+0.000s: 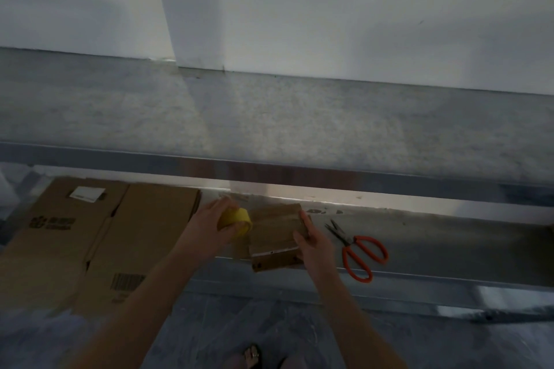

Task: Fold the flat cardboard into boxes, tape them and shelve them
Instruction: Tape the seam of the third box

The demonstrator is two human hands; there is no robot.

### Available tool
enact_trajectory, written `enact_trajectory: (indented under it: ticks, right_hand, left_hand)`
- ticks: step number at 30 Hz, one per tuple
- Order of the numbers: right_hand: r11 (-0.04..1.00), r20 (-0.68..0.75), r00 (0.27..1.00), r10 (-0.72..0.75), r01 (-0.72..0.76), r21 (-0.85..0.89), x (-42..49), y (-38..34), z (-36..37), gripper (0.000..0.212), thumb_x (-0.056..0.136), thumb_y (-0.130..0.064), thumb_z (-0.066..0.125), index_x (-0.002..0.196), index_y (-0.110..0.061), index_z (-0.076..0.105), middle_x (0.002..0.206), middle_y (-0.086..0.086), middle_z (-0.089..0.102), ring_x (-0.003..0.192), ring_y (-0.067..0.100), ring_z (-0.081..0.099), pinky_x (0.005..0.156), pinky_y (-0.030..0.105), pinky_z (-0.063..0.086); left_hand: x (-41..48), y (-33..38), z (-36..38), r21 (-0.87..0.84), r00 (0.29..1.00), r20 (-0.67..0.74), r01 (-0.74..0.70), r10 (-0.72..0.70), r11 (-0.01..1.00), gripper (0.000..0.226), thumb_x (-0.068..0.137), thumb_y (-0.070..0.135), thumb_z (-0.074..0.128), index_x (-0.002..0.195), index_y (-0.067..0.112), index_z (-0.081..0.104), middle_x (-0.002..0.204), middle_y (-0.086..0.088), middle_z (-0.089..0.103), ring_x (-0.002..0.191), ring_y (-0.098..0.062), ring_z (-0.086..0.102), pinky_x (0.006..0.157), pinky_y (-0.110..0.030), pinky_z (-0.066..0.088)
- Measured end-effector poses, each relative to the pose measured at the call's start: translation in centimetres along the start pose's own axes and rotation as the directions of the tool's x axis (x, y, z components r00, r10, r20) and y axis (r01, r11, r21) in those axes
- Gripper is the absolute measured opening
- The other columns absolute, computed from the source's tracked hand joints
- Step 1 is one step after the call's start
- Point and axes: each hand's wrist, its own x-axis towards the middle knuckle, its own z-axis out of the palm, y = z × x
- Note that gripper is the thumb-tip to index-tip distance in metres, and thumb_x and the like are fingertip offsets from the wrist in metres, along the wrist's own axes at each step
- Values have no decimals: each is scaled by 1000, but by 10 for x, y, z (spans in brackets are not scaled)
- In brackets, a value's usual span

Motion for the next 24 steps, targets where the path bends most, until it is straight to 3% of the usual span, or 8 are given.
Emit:
enact_trajectory:
  ticks: [3, 6, 10, 17, 21, 24]
  right_hand:
    - [998, 5, 1000, 2, -2, 55, -3, 1, 1, 53, 95, -22, 62, 113, -71, 50, 118, -19, 56, 108, 10, 58, 94, 40, 55]
    - [999, -17, 1000, -12, 13, 44, -5, 0, 4, 53, 95, -24, 62, 109, -74, 50, 121, -14, 57, 112, 12, 58, 96, 45, 54]
    - [1000, -27, 999, -16, 17, 15, -6, 1, 5, 50, 96, -25, 61, 120, -67, 47, 118, -17, 55, 110, 12, 57, 95, 47, 54]
    - [989, -36, 996, -78, 73, -126, -9, 4, 3, 51, 97, -25, 58, 138, -50, 41, 127, -4, 57, 111, 11, 57, 98, 39, 52]
    - [981, -111, 990, -88, 67, -182, -27, 12, 3, 52, 97, -30, 59, 140, -52, 39, 114, -19, 57, 104, 7, 58, 90, 19, 48]
    - [945, -175, 978, -116, 54, -322, -38, 13, 7, 53, 97, -40, 55, 142, -54, 32, 118, -15, 55, 102, 7, 56, 90, 26, 48]
  left_hand:
    - [-1, -17, -3, 137, 999, 30, 32, -36, 990, 29, 81, 36, 72, 105, 33, 57, 105, 11, 54, 100, -12, 47, 78, -27, 40]
    - [-6, -30, 8, 104, 990, 76, 112, -120, 988, 30, 81, 33, 73, 106, 32, 57, 108, 9, 55, 106, -12, 44, 83, -28, 37]
    - [-9, -38, 23, 33, 971, 88, 220, -222, 975, 25, 86, 34, 67, 109, 32, 56, 115, 4, 53, 109, -14, 41, 89, -32, 37]
    - [-4, -44, 48, 89, 976, 56, 207, -212, 974, 25, 92, 35, 60, 115, 25, 58, 116, 2, 57, 110, -18, 42, 92, -32, 37]
    - [3, -39, 63, 203, 993, 46, 95, -106, 975, 26, 90, 31, 59, 115, 25, 61, 112, 1, 61, 106, -22, 52, 89, -33, 42]
    - [11, -36, 67, 288, 995, 89, 5, -32, 958, 28, 90, 31, 55, 117, 25, 61, 112, 0, 60, 105, -23, 52, 88, -34, 42]
